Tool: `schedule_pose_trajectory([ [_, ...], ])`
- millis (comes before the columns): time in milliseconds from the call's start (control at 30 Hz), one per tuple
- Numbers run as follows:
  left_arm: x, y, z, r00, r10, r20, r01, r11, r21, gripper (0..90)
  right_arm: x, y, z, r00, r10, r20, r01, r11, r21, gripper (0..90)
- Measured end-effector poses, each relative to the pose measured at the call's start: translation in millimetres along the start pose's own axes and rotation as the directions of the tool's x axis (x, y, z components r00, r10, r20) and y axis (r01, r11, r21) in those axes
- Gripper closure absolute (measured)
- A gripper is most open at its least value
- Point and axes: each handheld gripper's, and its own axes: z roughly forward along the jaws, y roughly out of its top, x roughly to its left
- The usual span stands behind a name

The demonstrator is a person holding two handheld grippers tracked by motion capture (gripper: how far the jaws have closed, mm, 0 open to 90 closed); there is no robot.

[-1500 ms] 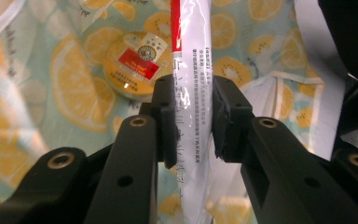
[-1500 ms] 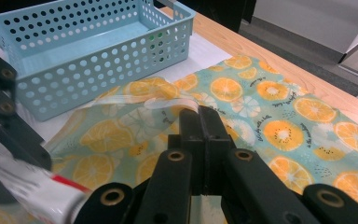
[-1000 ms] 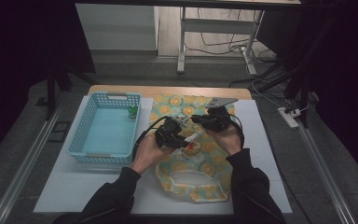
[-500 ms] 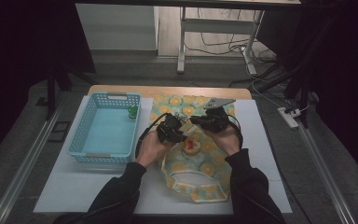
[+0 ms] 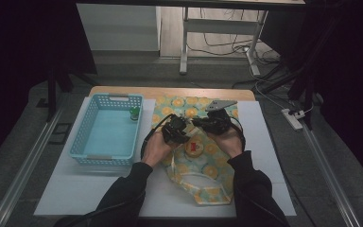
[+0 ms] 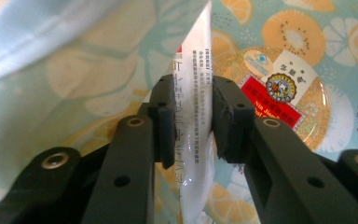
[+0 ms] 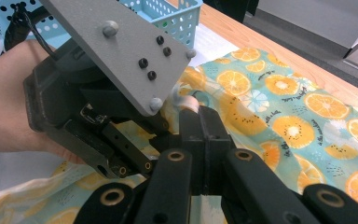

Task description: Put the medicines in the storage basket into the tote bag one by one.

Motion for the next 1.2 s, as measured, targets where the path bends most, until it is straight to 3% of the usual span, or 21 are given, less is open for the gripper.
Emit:
schedule_pose_trajectory([
  [200, -1.2, -1.2, -7.7, 0.9999, -0.009, 0.011, 0.009, 0.9992, -0.039, 58.5, -0.7, 0.4, -1.9, 1.0, 0.003, 0.003, -0.003, 1.0, -0.012, 90.0],
  [500, -3.2, -12.2, -27.5, 0.9954, 0.012, 0.095, -0.002, 0.995, -0.1, 45.1, -1.6, 0.3, -2.6, 1.0, 0.008, 0.004, -0.008, 1.0, -0.014, 90.0],
  [700, -7.9, -20.8, -43.5, 0.9918, 0.026, 0.125, -0.008, 0.9902, -0.139, 36.8, -2.0, 0.3, -3.0, 1.0, 0.006, 0.005, -0.006, 1.0, -0.016, 90.0],
  [1067, -15.7, -33.5, -67.9, 0.9842, 0.041, 0.172, -0.011, 0.9846, -0.175, 24.7, -2.4, 0.8, -4.3, 1.0, 0.006, 0.007, -0.006, 1.0, -0.02, 90.0],
  [1200, -15.8, -37.5, -74.0, 0.9852, 0.037, 0.168, -0.008, 0.9851, -0.172, 20.3, -2.2, 1.1, -4.8, 1.0, 0.006, 0.007, -0.006, 1.0, -0.022, 90.0],
])
